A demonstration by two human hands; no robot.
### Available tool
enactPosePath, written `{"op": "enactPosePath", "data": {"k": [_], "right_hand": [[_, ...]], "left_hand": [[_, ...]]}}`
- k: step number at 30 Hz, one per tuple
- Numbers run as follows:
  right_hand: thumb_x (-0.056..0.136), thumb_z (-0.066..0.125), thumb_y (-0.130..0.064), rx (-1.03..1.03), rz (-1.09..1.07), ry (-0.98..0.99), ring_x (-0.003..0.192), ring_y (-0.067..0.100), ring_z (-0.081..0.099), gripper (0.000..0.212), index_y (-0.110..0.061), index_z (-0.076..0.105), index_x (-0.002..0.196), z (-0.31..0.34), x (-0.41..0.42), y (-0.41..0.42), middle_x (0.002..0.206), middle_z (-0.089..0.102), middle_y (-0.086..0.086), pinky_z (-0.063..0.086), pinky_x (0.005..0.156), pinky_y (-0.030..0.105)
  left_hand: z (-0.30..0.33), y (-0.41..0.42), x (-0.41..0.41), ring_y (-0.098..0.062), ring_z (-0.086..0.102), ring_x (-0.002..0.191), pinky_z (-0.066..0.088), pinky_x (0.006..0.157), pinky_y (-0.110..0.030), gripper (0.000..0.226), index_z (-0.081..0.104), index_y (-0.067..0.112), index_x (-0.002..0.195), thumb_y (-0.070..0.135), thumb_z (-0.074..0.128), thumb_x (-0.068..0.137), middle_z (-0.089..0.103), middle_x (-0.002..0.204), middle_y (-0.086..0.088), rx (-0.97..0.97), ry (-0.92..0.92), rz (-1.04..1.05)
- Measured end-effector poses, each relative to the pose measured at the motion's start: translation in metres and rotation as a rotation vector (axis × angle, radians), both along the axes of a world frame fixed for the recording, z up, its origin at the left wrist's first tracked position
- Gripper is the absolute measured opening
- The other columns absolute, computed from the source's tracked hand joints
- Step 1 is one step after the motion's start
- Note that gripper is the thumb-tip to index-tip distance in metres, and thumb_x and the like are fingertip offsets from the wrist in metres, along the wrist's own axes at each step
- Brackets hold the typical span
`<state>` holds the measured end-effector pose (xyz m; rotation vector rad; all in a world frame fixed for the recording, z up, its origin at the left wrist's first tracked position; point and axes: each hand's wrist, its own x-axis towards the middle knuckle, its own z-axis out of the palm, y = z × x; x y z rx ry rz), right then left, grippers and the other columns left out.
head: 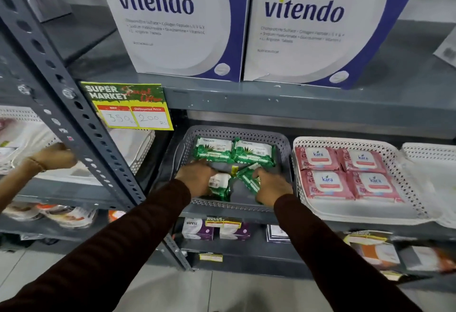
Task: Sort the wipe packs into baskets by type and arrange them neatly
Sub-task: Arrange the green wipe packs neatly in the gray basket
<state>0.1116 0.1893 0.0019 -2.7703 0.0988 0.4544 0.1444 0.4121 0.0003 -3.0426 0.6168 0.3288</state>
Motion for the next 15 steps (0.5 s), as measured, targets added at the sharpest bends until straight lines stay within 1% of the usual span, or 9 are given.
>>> {"op": "enactPosePath", "data": {"k": [2, 4, 7, 8, 9, 10, 12, 14, 15], "right_hand": [[0.079, 0.065, -0.006, -0.015, 0.013, -0.016, 0.114, 0.033, 0.058, 0.060, -0.032, 0.045, 0.129, -0.001, -0.002, -0.001, 0.121, 0.064, 0.009, 0.049, 0.096, 0.046], [0.081, 0.057, 0.005, -0.007, 0.037, -0.055, 0.118, 0.034, 0.057, 0.063, -0.031, 0.046, 0.132, -0.003, -0.002, -0.003, 0.126, 0.062, 0.010, 0.047, 0.098, 0.046], [0.077, 0.049, 0.019, 0.125, 0.085, -0.124, 0.107, 0.031, 0.064, 0.069, -0.024, 0.054, 0.130, -0.008, 0.000, -0.006, 0.124, 0.065, 0.014, 0.051, 0.089, 0.037], [0.077, 0.050, 0.021, 0.163, 0.092, -0.151, 0.108, 0.029, 0.064, 0.071, -0.023, 0.055, 0.132, -0.010, 0.002, -0.007, 0.129, 0.064, 0.014, 0.051, 0.091, 0.035], [0.077, 0.051, 0.022, 0.182, 0.098, -0.181, 0.115, 0.028, 0.062, 0.073, -0.023, 0.055, 0.134, -0.013, 0.004, -0.007, 0.135, 0.060, 0.013, 0.049, 0.097, 0.034], [0.077, 0.052, 0.022, 0.183, 0.105, -0.205, 0.124, 0.028, 0.057, 0.075, -0.023, 0.054, 0.137, -0.017, 0.008, -0.006, 0.142, 0.055, 0.012, 0.045, 0.105, 0.034], [0.078, 0.048, 0.024, 0.147, 0.133, -0.221, 0.141, 0.030, 0.038, 0.081, -0.024, 0.047, 0.143, -0.025, 0.016, -0.002, 0.154, 0.039, 0.009, 0.030, 0.116, 0.037], [0.076, 0.039, 0.029, 0.093, 0.191, -0.186, 0.150, 0.031, 0.014, 0.090, -0.024, 0.038, 0.148, -0.030, 0.025, 0.001, 0.161, 0.024, 0.004, 0.015, 0.120, 0.040], [0.076, 0.037, 0.029, 0.075, 0.219, -0.168, 0.151, 0.032, 0.006, 0.092, -0.025, 0.035, 0.150, -0.031, 0.029, 0.002, 0.163, 0.019, 0.002, 0.011, 0.121, 0.042]], "left_hand": [[-0.002, 0.000, -0.003, -0.029, 0.051, 0.121, 0.049, 0.097, -0.047, 0.052, 0.055, 0.027, 0.132, 0.020, 0.070, 0.083, 0.055, 0.131, -0.007, -0.002, 0.007, 0.016], [-0.010, 0.002, -0.003, -0.032, 0.048, 0.124, 0.050, 0.096, -0.048, 0.050, 0.054, 0.023, 0.131, 0.015, 0.066, 0.084, 0.054, 0.133, -0.009, -0.023, -0.006, 0.034], [-0.016, 0.005, -0.001, -0.034, 0.047, 0.122, 0.049, 0.097, -0.047, 0.045, 0.051, 0.021, 0.132, 0.017, 0.061, 0.088, 0.054, 0.134, -0.014, -0.053, -0.040, 0.073], [-0.017, 0.005, 0.001, -0.035, 0.047, 0.122, 0.047, 0.098, -0.047, 0.045, 0.051, 0.020, 0.135, 0.020, 0.060, 0.091, 0.053, 0.134, -0.015, -0.056, -0.041, 0.083], [-0.017, 0.005, 0.003, -0.035, 0.047, 0.122, 0.046, 0.100, -0.046, 0.045, 0.050, 0.021, 0.136, 0.022, 0.059, 0.092, 0.053, 0.135, -0.016, -0.060, -0.046, 0.091], [-0.018, 0.005, 0.005, -0.036, 0.046, 0.124, 0.044, 0.102, -0.045, 0.046, 0.051, 0.022, 0.137, 0.024, 0.059, 0.093, 0.053, 0.136, -0.016, -0.080, -0.063, 0.095], [-0.021, 0.005, 0.009, -0.036, 0.041, 0.129, 0.040, 0.106, -0.044, 0.048, 0.049, 0.022, 0.139, 0.027, 0.060, 0.092, 0.050, 0.142, -0.015, -0.131, -0.093, 0.108], [-0.022, 0.004, 0.012, -0.037, 0.035, 0.134, 0.037, 0.108, -0.043, 0.050, 0.048, 0.022, 0.140, 0.031, 0.061, 0.092, 0.047, 0.145, -0.015, -0.157, -0.083, 0.116], [-0.021, 0.004, 0.013, -0.036, 0.034, 0.135, 0.036, 0.109, -0.043, 0.050, 0.049, 0.022, 0.140, 0.032, 0.062, 0.092, 0.046, 0.145, -0.015, -0.170, -0.070, 0.119]]}}
